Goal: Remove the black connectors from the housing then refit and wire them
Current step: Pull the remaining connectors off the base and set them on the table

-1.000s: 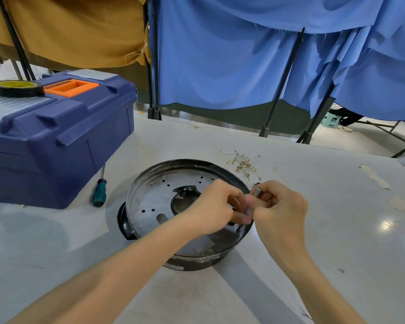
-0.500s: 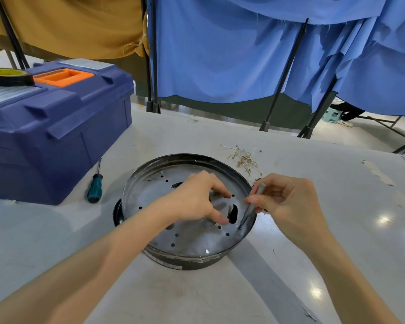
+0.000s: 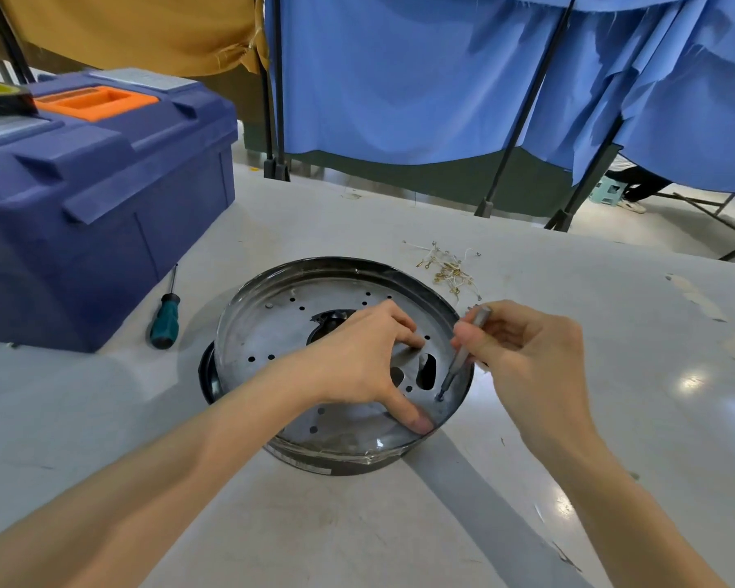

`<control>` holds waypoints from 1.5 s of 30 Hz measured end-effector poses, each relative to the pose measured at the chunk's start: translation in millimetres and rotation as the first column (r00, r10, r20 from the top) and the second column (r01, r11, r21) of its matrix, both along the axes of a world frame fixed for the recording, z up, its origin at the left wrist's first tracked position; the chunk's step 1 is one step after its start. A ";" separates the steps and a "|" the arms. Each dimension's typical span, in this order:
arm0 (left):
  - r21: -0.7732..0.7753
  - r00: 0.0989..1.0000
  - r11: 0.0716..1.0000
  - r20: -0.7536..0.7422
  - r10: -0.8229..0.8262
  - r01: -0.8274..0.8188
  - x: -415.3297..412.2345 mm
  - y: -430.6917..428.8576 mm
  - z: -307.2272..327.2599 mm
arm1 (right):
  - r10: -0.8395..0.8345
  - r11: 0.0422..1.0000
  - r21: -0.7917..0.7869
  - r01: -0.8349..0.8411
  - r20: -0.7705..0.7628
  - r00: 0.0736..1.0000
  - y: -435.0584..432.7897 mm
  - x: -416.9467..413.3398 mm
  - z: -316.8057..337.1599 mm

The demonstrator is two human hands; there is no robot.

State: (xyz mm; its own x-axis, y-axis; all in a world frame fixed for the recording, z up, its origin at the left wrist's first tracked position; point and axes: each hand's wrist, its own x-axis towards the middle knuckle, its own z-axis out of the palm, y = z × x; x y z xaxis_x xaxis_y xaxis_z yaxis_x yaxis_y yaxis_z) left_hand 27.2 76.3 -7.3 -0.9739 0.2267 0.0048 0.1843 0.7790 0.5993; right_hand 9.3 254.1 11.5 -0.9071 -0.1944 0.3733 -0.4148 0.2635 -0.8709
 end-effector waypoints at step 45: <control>0.160 0.997 0.985 -0.035 0.069 -0.063 0.2 15.6 21.4 | 0.428 0.903 0.064 -0.424 -0.065 0.901 11.0 -18.6 12.9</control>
